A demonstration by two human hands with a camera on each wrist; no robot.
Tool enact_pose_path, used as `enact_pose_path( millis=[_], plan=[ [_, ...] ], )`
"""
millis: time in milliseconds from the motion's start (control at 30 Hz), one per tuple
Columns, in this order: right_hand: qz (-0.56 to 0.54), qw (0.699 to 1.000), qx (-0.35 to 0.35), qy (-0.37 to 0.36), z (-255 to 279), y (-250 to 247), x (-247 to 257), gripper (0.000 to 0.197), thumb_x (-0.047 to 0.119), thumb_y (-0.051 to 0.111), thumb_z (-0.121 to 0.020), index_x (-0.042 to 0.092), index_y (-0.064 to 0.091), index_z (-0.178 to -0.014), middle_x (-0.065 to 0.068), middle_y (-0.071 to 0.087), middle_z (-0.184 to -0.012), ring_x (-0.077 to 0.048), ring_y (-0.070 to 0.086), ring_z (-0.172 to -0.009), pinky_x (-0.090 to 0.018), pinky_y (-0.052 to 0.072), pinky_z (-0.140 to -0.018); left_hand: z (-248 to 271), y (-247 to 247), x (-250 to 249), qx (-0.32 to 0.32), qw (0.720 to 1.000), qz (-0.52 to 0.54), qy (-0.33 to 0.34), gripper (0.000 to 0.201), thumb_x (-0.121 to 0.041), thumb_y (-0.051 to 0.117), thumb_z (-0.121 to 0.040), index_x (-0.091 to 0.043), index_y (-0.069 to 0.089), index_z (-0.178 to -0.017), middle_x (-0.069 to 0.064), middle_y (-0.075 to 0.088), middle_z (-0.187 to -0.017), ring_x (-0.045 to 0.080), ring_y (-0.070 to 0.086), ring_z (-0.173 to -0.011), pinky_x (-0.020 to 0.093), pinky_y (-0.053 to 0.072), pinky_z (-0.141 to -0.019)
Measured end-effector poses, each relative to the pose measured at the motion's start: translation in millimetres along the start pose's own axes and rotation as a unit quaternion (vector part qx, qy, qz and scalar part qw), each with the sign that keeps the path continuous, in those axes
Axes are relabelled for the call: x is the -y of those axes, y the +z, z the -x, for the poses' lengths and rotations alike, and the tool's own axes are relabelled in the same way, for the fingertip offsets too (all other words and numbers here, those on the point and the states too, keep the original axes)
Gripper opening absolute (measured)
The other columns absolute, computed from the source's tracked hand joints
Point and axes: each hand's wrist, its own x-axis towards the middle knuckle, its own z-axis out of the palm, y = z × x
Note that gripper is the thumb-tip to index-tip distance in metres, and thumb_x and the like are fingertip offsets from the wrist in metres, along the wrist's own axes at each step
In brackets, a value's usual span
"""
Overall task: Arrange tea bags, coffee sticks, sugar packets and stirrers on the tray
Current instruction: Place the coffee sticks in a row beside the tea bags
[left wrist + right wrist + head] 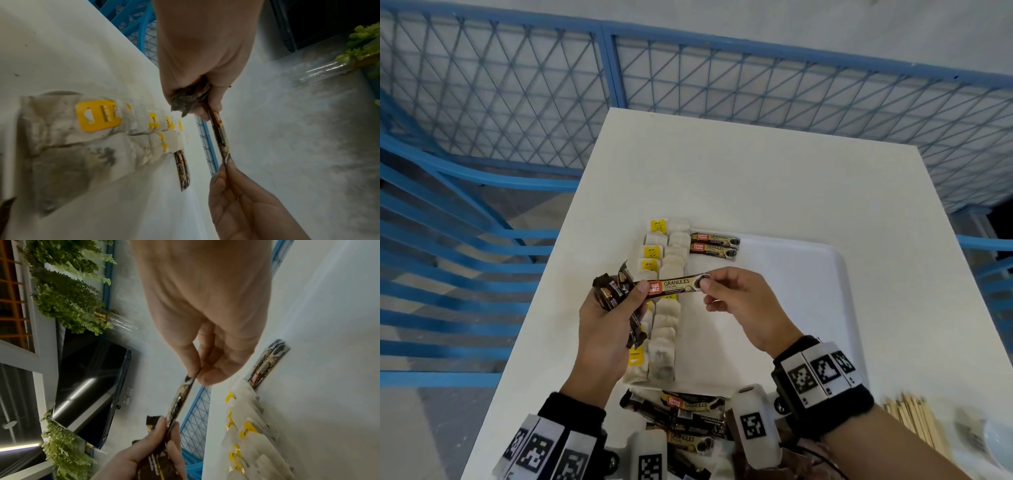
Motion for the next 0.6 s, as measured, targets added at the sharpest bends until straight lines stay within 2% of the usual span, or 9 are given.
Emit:
enact_pose_path(
  millis=[67, 133, 233, 333, 500, 600],
  plan=[
    [0.004, 0.999, -0.034, -0.004, -2, -2, -2, 0.009, 0.004, 0.060, -0.088, -0.001, 0.066, -0.094, -0.007, 0.064, -0.078, -0.011, 0.057, -0.062, -0.019, 0.053, -0.060, 1, 5, 0, 0.010, 1.000, -0.024, 0.015, 0.015, -0.003, 0.065, -0.082, -0.015, 0.055, -0.081, -0.005, 0.065, -0.061, 0.005, 0.058, -0.050, 0.017, 0.048, -0.047],
    [0.025, 0.998, -0.064, -0.005, -5, -3, -5, 0.008, 0.006, 0.059, -0.089, 0.003, 0.065, -0.093, -0.006, 0.064, -0.079, -0.010, 0.058, -0.063, -0.017, 0.051, -0.058, 1, 9, 0, 0.017, 0.999, -0.043, 0.013, 0.013, -0.004, 0.065, -0.083, -0.013, 0.055, -0.085, 0.004, 0.066, -0.071, 0.005, 0.061, -0.051, 0.017, 0.045, -0.043],
    [0.060, 0.995, -0.084, 0.009, -12, -10, -10, 0.007, 0.011, 0.058, -0.091, 0.010, 0.065, -0.090, 0.000, 0.064, -0.079, -0.008, 0.056, -0.065, -0.015, 0.046, -0.056, 1, 9, 3, 0.031, 0.998, -0.051, -0.012, 0.017, -0.005, 0.064, -0.084, -0.004, 0.057, -0.099, 0.014, 0.066, -0.086, 0.008, 0.067, -0.060, 0.016, 0.050, -0.051],
    [0.051, 0.993, -0.094, 0.052, -20, -21, -17, 0.010, 0.013, 0.055, -0.092, 0.013, 0.064, -0.088, 0.003, 0.060, -0.077, -0.008, 0.051, -0.068, -0.016, 0.042, -0.058, 2, 3, 7, 0.034, 0.997, -0.055, -0.039, 0.014, -0.009, 0.065, -0.083, -0.006, 0.061, -0.097, 0.011, 0.068, -0.083, 0.009, 0.068, -0.063, 0.016, 0.052, -0.055],
    [0.022, 0.983, -0.151, 0.101, -43, -42, -27, 0.016, 0.009, 0.055, -0.092, 0.013, 0.063, -0.079, 0.000, 0.057, -0.076, -0.010, 0.047, -0.064, -0.020, 0.038, -0.057, 7, -9, 12, 0.026, 0.997, -0.048, -0.063, 0.004, -0.011, 0.063, -0.083, -0.009, 0.064, -0.087, 0.003, 0.068, -0.066, 0.012, 0.063, -0.059, 0.020, 0.053, -0.053],
    [0.044, 0.976, -0.183, 0.108, -59, -49, -31, 0.019, 0.008, 0.056, -0.091, 0.014, 0.062, -0.074, -0.004, 0.057, -0.074, -0.012, 0.044, -0.060, -0.021, 0.036, -0.053, 7, -10, 11, 0.029, 0.996, -0.022, -0.083, 0.005, -0.008, 0.060, -0.087, -0.011, 0.064, -0.087, 0.001, 0.071, -0.069, 0.011, 0.068, -0.063, 0.020, 0.055, -0.056]
  ],
)
